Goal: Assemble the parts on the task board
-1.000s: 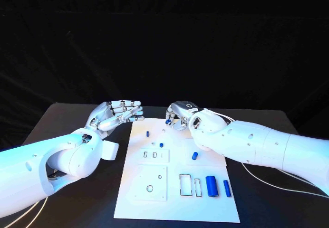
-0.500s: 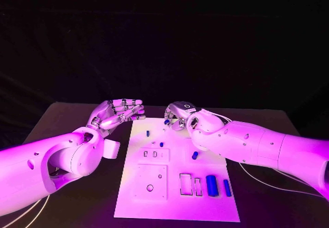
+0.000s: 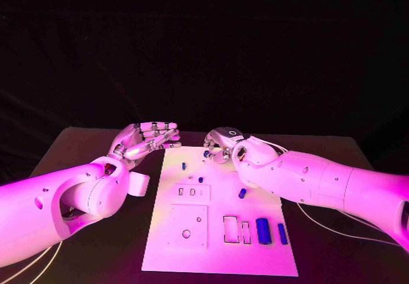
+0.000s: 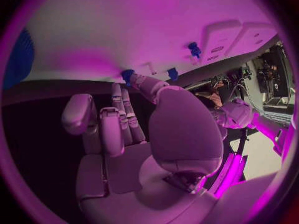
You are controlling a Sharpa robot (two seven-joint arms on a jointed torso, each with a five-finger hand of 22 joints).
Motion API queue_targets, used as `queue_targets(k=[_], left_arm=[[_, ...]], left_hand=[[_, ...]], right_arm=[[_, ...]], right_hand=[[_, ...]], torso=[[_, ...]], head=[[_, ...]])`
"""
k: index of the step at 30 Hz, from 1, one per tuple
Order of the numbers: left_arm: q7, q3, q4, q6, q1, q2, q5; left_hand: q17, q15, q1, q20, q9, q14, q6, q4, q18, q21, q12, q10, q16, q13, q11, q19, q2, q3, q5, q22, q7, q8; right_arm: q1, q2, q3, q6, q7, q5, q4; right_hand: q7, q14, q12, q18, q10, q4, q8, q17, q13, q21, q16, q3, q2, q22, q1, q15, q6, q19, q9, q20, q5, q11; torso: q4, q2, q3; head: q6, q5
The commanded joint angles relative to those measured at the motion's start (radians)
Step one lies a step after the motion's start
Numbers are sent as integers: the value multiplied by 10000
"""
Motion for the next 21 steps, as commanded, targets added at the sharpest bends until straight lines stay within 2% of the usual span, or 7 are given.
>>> queue_targets(k=[1,4,10,16,20,21], left_arm=[[46,10,8,171,30,16,-37],[45,10,-4,169,34,8,-37],[35,10,-20,164,38,-31,-37],[23,9,1,172,39,-91,-37],[10,9,-7,203,39,-127,-36],[8,9,-15,215,39,-134,-35]], left_hand=[[9,4,-13,4,15,-60,-19,-2,130,52,-63,7,-54,-9,46,57,-36,44,-70,-12,257,-35],[9,4,-13,4,15,-60,-19,-2,130,52,-63,7,-54,-9,46,57,-36,44,-70,-12,257,-35],[9,4,-13,4,15,-60,-19,-2,130,52,-63,7,-54,-9,46,57,-36,44,-70,-12,257,-35],[15,7,-18,5,15,-69,-24,-6,129,53,-66,4,-62,-9,49,56,-40,49,-72,-13,262,-38],[18,8,-22,5,15,-73,-26,-8,128,53,-67,2,-65,-10,51,56,-42,51,-74,-14,264,-40],[18,8,-22,5,15,-73,-26,-8,128,53,-67,2,-65,-10,51,56,-42,51,-74,-14,264,-40]], right_arm=[[-3,-34,-2,-63,79,-26,28],[-2,-122,-2,-160,78,-20,141],[5,-707,-2,-318,-14,20,743],[77,-1838,10,-507,-88,573,1760],[159,-2581,52,-488,-113,1498,2325],[178,-2735,63,-448,-113,1788,2395]], right_hand=[[21,350,40,186,-729,28,-294,-383,-234,-661,-323,-599,-48,-761,131,101,-462,-461,-31,70,51,70],[-31,331,137,213,-898,65,-370,-519,-323,-831,-402,-992,49,-909,305,100,-566,-513,-6,71,70,72],[-22,329,273,206,-860,94,-343,-571,-353,-834,-425,-1175,122,-869,427,87,-477,-460,36,62,80,53],[3,428,712,67,-376,182,-307,-290,-296,-329,-216,-1171,164,-157,472,39,-286,-34,94,17,80,-5],[7,573,1346,-68,481,350,-365,236,-48,210,156,-1141,8,566,287,-33,-270,345,110,-34,58,-111],[-73,649,2154,-133,1334,392,-434,552,405,492,366,-1548,-206,936,183,-145,-424,531,113,-109,17,-273]], torso=[[-2,5,9],[-4,1,16],[-26,-6,24],[-125,-39,40],[-206,-70,82],[-238,-78,99]], head=[[17,5],[23,7],[36,5],[66,38],[88,73],[97,98]])
